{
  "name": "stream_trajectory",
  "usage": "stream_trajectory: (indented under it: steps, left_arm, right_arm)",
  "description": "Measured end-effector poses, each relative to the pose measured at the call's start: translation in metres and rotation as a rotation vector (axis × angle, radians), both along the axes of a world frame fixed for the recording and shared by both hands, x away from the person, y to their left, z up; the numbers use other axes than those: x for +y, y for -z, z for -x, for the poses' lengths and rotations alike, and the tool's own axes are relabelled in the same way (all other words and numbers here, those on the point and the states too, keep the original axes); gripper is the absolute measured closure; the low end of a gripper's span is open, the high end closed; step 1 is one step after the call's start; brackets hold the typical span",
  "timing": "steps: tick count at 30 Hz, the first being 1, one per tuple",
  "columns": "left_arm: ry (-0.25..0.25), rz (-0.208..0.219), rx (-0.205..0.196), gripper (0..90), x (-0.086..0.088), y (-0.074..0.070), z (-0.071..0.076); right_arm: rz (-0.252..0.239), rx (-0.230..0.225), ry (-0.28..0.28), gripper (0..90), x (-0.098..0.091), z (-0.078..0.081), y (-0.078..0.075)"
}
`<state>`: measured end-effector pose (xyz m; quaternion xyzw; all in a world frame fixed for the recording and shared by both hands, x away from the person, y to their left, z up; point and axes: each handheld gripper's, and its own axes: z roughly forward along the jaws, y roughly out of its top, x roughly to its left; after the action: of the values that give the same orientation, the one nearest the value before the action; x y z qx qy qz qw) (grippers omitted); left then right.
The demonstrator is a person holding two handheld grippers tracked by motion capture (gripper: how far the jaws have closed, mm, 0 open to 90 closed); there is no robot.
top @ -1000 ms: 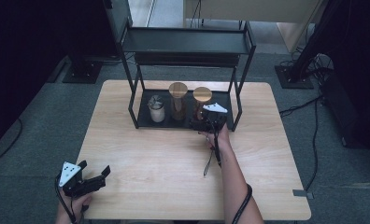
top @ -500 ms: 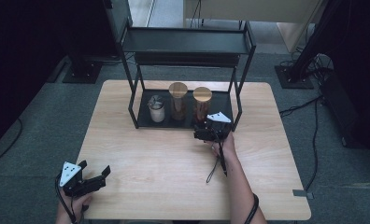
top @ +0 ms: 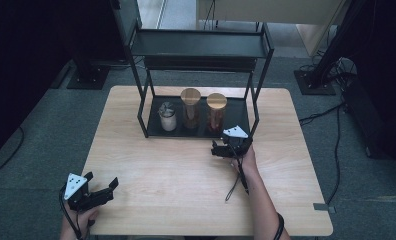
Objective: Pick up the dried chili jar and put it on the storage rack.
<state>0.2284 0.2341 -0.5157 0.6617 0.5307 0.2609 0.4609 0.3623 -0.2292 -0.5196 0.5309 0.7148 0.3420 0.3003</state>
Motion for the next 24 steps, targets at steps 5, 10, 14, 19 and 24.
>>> stream_trajectory:
  steps: [5,10,14,19,24]
  left_arm:
    - [-0.002,-0.003,0.000,0.5,0.000,0.000,0.000]
    - [-0.001,-0.009,0.000,0.5,-0.001,0.000,0.000]
    - [-0.001,-0.009,0.000,0.5,-0.001,0.000,0.000]
    - [-0.002,-0.007,0.000,0.5,-0.001,0.000,0.000]
    - [-0.001,-0.007,0.000,0.5,-0.001,0.000,0.000]
  right_arm:
    - [0.016,-0.001,-0.016,0.3,0.000,0.010,0.001]
    - [0.031,-0.013,-0.016,0.5,0.001,0.018,0.002]
    - [0.022,-0.030,0.011,0.9,-0.001,0.023,0.003]
    - [0.018,-0.064,0.019,2.6,-0.001,0.030,0.003]
    - [0.029,-0.066,0.018,2.6,-0.001,0.037,0.003]
